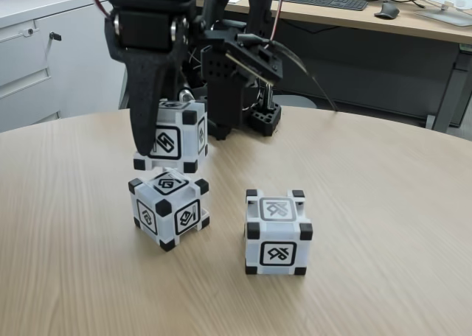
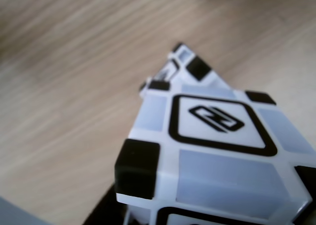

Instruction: Stack cubes from left to right.

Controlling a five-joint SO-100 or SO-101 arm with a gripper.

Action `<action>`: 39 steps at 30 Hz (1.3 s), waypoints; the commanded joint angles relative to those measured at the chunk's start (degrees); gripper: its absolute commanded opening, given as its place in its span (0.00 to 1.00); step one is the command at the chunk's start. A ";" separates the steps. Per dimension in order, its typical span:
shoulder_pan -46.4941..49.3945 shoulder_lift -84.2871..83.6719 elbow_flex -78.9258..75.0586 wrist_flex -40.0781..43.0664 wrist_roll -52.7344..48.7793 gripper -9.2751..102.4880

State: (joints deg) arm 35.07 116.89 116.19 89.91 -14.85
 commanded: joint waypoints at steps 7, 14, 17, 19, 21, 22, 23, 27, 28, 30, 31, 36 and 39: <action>0.26 2.02 -0.26 -0.35 -0.88 0.33; 0.26 2.02 -0.26 -0.35 -1.05 0.34; 0.18 2.02 -0.26 -0.35 -1.05 0.34; 0.00 2.02 -0.35 -0.35 -0.88 0.34; -1.14 2.02 -0.35 -0.35 -0.88 0.35; -1.93 2.02 -0.35 -0.35 -0.53 0.36; -2.64 2.02 -0.35 -0.35 0.09 0.36; -6.94 2.11 -0.35 0.18 2.90 0.38; -7.91 2.11 -0.35 0.26 3.60 0.38; -9.76 2.11 -0.35 0.26 4.83 0.39; -10.81 2.11 -0.35 0.26 5.54 0.39; -18.54 2.11 -0.35 0.26 10.11 0.42; -23.55 2.11 -0.79 0.09 14.85 0.44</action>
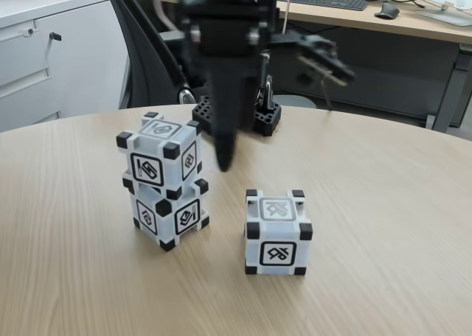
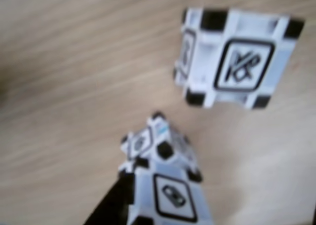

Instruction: Stack cubes from left to right.

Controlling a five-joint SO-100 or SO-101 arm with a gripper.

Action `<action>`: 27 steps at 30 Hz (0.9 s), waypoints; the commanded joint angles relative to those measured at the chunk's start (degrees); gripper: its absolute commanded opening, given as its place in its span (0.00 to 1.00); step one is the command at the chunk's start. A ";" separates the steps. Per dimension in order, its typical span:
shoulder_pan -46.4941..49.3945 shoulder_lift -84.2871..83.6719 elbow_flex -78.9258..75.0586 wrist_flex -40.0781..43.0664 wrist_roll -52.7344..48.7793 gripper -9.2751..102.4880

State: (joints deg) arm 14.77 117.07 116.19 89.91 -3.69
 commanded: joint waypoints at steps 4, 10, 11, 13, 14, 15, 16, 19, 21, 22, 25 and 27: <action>-8.53 0.97 -1.14 -0.26 11.43 0.49; -10.90 0.97 -1.14 -0.44 15.03 0.50; -10.55 0.79 -1.14 -0.44 14.77 0.50; -9.93 0.53 -1.14 -0.62 14.06 0.50; -9.84 0.26 -1.05 -1.05 13.89 0.50; -9.84 -0.53 -1.05 -1.85 13.80 0.50; -9.84 -1.32 -1.05 -2.81 13.80 0.50; -9.76 -4.22 -1.14 -6.06 13.62 0.50; -9.76 -6.24 -1.14 -7.56 13.01 0.50; -9.76 -7.12 -1.14 -8.09 12.83 0.50; -9.76 -9.84 -1.14 -9.23 12.13 0.50; -9.76 -11.69 -1.14 -9.58 11.87 0.50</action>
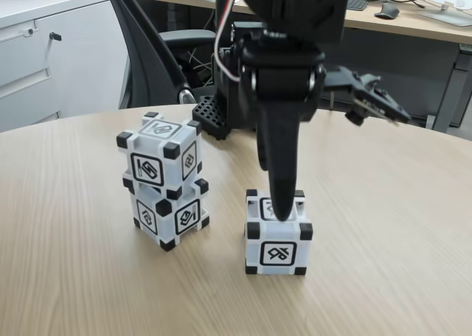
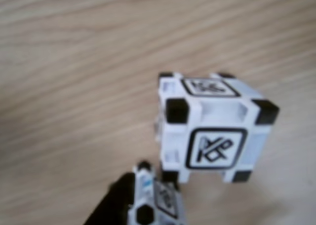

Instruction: Stack cubes from left to right.

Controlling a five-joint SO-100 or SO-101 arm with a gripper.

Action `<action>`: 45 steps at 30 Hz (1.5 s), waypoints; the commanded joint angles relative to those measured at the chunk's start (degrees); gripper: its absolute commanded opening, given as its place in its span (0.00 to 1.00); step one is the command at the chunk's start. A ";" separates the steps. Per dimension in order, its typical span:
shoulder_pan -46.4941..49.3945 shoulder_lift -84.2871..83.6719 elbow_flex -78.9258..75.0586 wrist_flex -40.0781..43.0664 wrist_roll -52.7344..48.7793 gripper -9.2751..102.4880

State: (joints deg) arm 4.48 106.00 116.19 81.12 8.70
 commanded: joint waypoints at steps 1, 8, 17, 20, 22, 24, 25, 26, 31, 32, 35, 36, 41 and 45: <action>0.53 -1.58 -1.14 -1.05 -0.53 0.50; 0.62 -7.73 -1.23 -5.45 -0.88 0.50; 0.62 -13.71 -1.23 -12.66 -0.88 0.36; 0.62 -16.61 -1.23 -12.92 0.09 0.18; 0.62 -17.84 -1.23 -12.92 1.14 0.08; 0.62 -17.67 -1.23 -12.92 2.02 0.08; 0.62 -17.31 -1.23 -12.92 2.37 0.08; 0.62 -17.23 -1.23 -12.92 2.46 0.08; 0.62 -15.73 -1.32 -12.39 1.76 0.08; 0.62 -13.71 -1.32 -12.39 1.85 0.08; 0.62 -7.12 -1.32 -12.22 0.97 0.08; 0.62 -5.01 -1.32 -12.22 0.35 0.08; 0.70 3.87 -1.32 -11.87 -1.41 0.08; 1.14 9.49 -1.32 -11.78 -3.34 0.08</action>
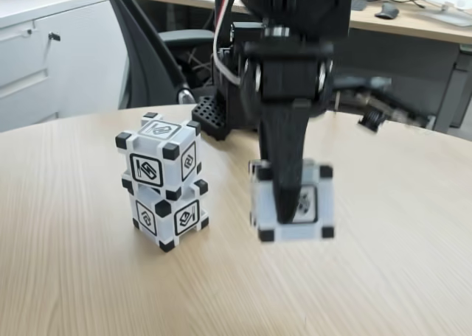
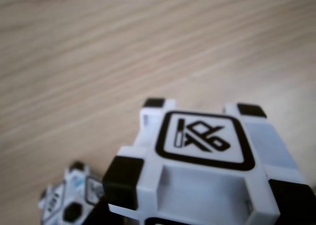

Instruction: Stack cubes from left to right.

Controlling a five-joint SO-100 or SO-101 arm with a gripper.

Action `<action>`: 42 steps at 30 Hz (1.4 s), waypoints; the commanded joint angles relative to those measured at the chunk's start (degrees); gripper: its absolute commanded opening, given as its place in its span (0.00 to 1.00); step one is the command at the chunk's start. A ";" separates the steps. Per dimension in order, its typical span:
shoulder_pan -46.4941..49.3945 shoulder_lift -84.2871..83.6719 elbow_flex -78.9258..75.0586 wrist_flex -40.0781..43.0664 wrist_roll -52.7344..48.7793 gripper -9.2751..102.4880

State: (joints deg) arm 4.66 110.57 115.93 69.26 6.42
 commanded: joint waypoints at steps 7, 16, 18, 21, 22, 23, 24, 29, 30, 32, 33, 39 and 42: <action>6.77 11.16 -1.05 0.09 -5.54 0.08; 17.58 11.78 -1.05 0.09 -9.40 0.08; 18.81 11.78 -1.05 0.09 -9.49 0.08; 19.07 11.87 -1.67 0.09 -9.14 0.08; 19.07 12.04 -2.37 0.09 -8.79 0.08; 19.07 12.48 -3.43 0.09 -8.53 0.08; 19.07 13.10 -4.66 0.09 -8.26 0.08; 19.07 15.38 -10.99 0.09 -7.56 0.08; 19.07 15.56 -11.69 0.18 -7.56 0.08; 19.07 15.56 -12.48 0.18 -7.73 0.08; 19.07 15.56 -12.66 0.26 -7.73 0.08; 18.28 15.56 -12.83 9.67 -7.12 0.08; 18.02 15.56 -14.33 16.70 -4.48 0.08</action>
State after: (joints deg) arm 22.85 123.93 106.00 82.27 0.26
